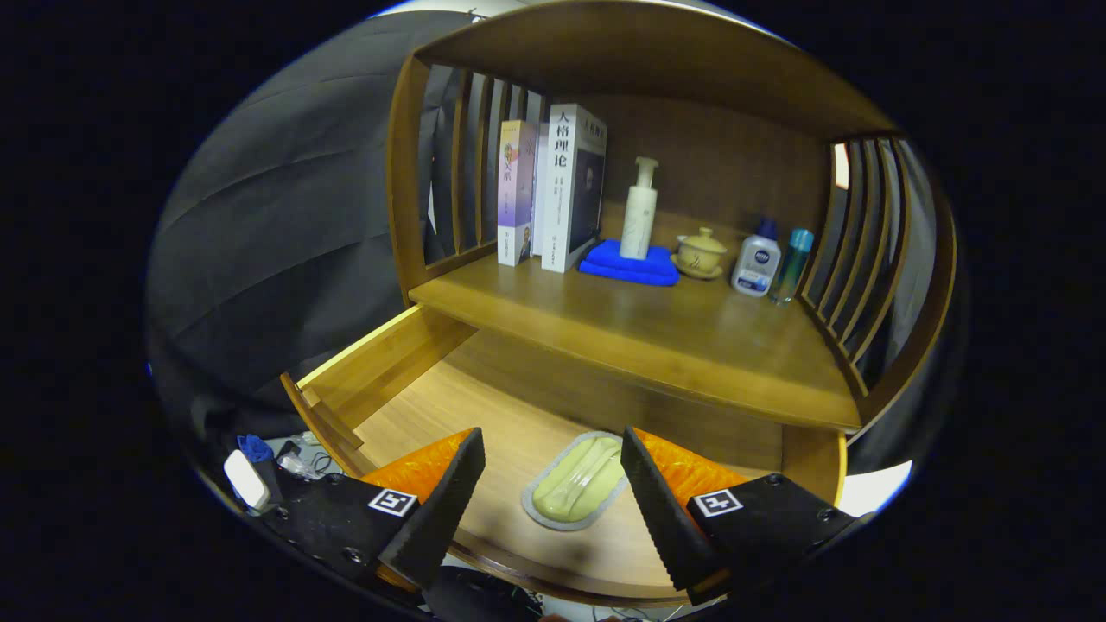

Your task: Pull open the drawer, take out the items inside it, and place them on the countertop above the cabinet.

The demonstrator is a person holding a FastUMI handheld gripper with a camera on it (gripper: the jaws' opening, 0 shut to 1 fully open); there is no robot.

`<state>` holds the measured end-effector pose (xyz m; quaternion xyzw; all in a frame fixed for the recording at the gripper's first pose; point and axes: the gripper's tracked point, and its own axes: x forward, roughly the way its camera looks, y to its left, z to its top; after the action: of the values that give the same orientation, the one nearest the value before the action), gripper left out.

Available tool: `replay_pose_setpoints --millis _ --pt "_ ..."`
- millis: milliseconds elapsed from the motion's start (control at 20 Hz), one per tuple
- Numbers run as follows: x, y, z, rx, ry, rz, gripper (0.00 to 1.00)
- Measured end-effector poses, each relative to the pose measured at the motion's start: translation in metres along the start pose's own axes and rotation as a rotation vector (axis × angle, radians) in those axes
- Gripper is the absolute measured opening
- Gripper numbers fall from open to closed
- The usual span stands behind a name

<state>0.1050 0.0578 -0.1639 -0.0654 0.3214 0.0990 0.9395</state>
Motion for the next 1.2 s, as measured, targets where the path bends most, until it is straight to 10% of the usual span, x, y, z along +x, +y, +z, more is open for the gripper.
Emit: replay_pose_setpoints --millis 650,1100,1200 --pt "0.060 -0.023 -0.045 0.125 0.357 -0.001 0.89" --pt "0.072 -0.027 -0.065 0.182 0.407 -0.015 0.23" --pt "0.068 -0.028 -0.066 0.189 0.403 0.005 0.23"
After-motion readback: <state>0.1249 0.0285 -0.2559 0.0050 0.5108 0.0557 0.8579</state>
